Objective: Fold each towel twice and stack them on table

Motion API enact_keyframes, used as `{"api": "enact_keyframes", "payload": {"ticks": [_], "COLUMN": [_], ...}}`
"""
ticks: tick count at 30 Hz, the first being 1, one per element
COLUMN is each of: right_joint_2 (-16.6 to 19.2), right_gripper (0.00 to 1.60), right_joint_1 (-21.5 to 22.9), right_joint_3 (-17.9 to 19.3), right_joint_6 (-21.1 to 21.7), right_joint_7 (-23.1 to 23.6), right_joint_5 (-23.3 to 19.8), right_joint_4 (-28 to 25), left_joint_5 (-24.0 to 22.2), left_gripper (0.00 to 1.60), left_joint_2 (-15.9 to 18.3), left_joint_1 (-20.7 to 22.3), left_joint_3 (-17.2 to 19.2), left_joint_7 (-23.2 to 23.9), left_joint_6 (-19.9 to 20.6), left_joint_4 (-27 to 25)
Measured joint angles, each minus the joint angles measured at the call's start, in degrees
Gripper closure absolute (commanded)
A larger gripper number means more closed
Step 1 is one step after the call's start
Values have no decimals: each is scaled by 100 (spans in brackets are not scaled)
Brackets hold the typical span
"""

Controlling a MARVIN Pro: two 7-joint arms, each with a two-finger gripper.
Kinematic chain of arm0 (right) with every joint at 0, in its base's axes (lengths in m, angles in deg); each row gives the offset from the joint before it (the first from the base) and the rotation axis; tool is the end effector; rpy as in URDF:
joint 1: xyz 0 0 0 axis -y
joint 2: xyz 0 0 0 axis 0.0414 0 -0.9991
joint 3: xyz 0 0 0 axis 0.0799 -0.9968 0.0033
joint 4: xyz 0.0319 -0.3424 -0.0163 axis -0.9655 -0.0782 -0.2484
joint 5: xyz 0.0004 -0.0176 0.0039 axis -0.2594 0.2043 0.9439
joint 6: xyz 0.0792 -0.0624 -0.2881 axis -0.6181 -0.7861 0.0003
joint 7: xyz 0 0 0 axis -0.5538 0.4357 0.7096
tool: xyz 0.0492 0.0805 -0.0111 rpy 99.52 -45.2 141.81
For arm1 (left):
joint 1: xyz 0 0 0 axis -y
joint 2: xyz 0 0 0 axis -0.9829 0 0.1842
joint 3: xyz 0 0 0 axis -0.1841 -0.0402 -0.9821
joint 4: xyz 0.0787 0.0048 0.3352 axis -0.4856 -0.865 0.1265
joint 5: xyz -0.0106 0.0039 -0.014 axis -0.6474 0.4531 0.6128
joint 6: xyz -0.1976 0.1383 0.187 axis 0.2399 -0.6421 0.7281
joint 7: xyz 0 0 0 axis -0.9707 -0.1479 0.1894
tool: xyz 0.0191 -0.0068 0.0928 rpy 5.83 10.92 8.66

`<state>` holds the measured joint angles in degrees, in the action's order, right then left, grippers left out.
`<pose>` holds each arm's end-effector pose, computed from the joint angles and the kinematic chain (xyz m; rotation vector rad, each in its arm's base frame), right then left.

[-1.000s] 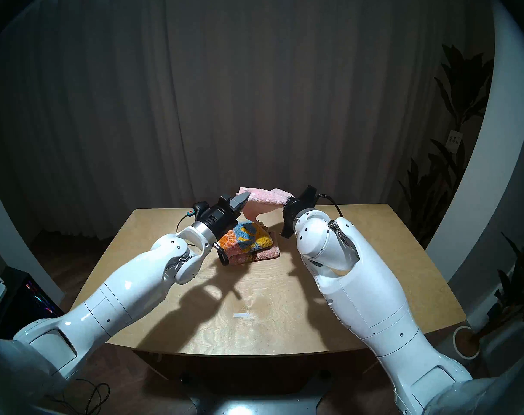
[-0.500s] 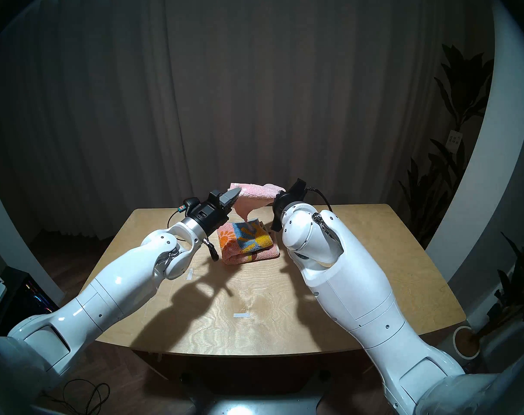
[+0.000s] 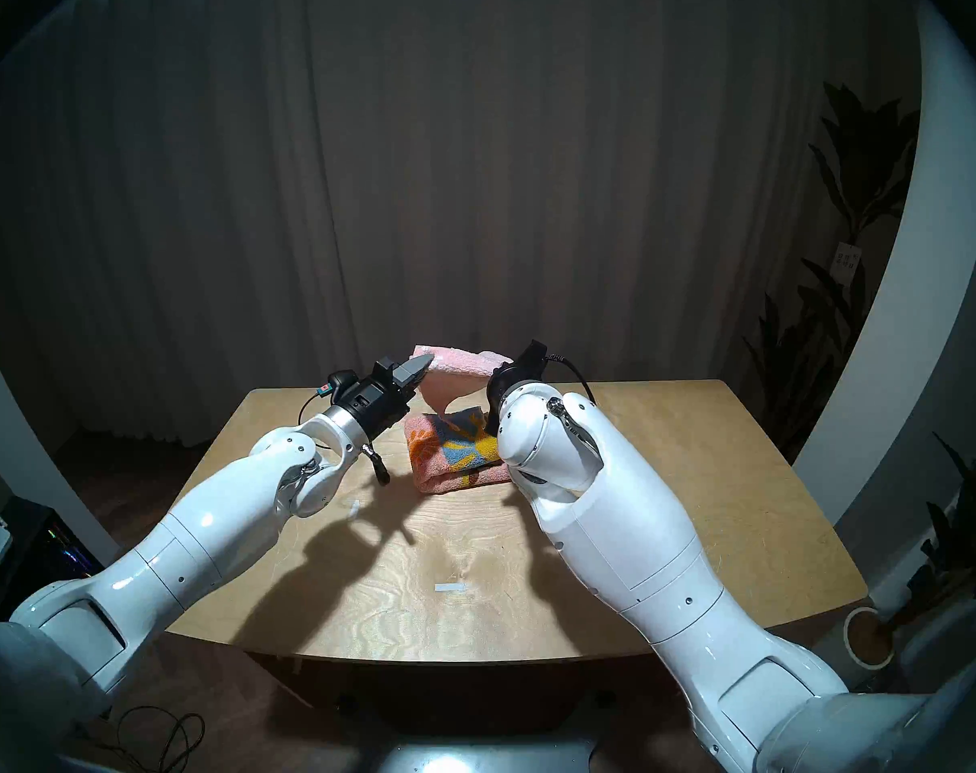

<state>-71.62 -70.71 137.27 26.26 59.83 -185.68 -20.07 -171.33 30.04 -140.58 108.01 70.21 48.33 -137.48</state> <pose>0.4781 0.0979 -0.2532 -1.0731 1.5807 -0.5973 0.5068 -0.0040 -0.2904 1.4568 0.4603 1.0144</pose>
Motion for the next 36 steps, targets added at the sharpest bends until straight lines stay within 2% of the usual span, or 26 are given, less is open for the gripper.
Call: {"api": "enact_keyframes", "payload": {"ticks": [9, 15, 22, 29, 36], "right_joint_2": [-184, -211, -226, -221, -137], "right_gripper": [160, 160, 160, 160, 160], "right_joint_1": [139, 133, -11, -248, -369], "right_joint_3": [-140, -200, -275, -400, -488], "right_joint_6": [-85, -148, -195, -173, -149], "right_joint_7": [73, 108, 179, 243, 223], "right_joint_5": [47, 79, 90, 91, 108], "right_joint_4": [287, 409, 696, 979, 956], "left_joint_5": [32, 118, 333, 454, 408], "left_gripper": [160, 160, 160, 160, 160], "left_joint_2": [25, 36, -45, -270, -320], "left_joint_1": [52, 21, -63, -118, -179], "left_joint_3": [35, -17, -259, -514, -511], "left_joint_7": [269, 612, 1004, 1464, 1595], "left_joint_6": [255, 416, 493, 617, 692], "left_joint_4": [298, 455, 811, 1519, 1580]}}
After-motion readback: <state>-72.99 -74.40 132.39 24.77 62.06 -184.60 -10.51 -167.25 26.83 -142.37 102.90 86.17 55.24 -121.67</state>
